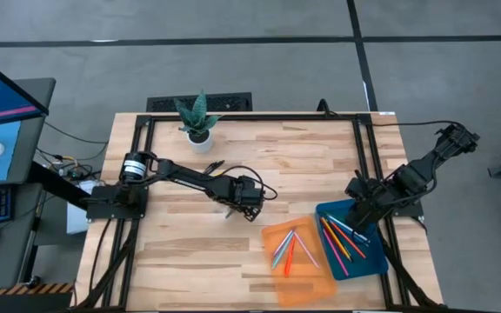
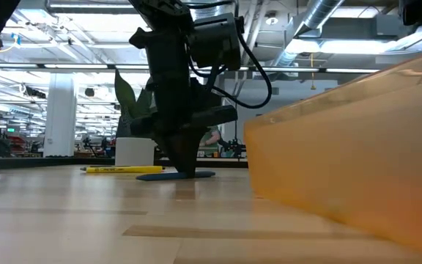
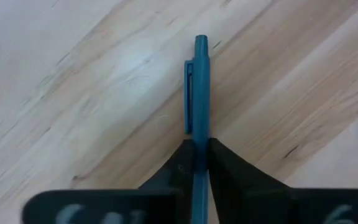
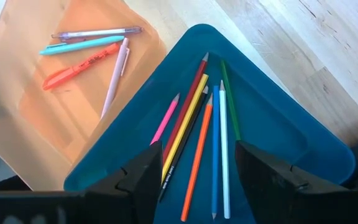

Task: Sort pens & pencils
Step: Put the blue pen into the orange bin

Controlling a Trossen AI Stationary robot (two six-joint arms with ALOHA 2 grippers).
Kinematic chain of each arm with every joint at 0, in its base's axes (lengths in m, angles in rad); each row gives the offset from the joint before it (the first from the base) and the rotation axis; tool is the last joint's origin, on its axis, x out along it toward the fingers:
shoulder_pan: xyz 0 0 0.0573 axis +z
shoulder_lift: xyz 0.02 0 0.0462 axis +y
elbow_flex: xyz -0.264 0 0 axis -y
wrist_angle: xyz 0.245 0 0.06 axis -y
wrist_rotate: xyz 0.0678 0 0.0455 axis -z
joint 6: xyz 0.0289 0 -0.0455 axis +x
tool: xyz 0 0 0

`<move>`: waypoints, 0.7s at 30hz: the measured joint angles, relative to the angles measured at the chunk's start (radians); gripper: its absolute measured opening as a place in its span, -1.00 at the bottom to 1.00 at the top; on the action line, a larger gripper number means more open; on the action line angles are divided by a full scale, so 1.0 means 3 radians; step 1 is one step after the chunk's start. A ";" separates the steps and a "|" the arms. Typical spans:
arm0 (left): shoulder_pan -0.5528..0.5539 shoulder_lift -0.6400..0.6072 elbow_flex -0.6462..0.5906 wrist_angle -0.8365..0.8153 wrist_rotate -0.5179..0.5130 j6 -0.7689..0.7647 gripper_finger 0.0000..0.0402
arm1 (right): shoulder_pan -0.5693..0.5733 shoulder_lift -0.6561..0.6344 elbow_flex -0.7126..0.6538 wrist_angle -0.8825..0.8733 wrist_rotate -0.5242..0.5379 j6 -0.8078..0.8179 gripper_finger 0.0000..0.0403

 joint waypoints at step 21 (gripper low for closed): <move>-0.0069 0.0036 0.1066 -0.0925 0.0056 -0.0050 -0.97 | 0.0000 0.0000 0.0000 0.0035 -0.0022 0.0000 0.10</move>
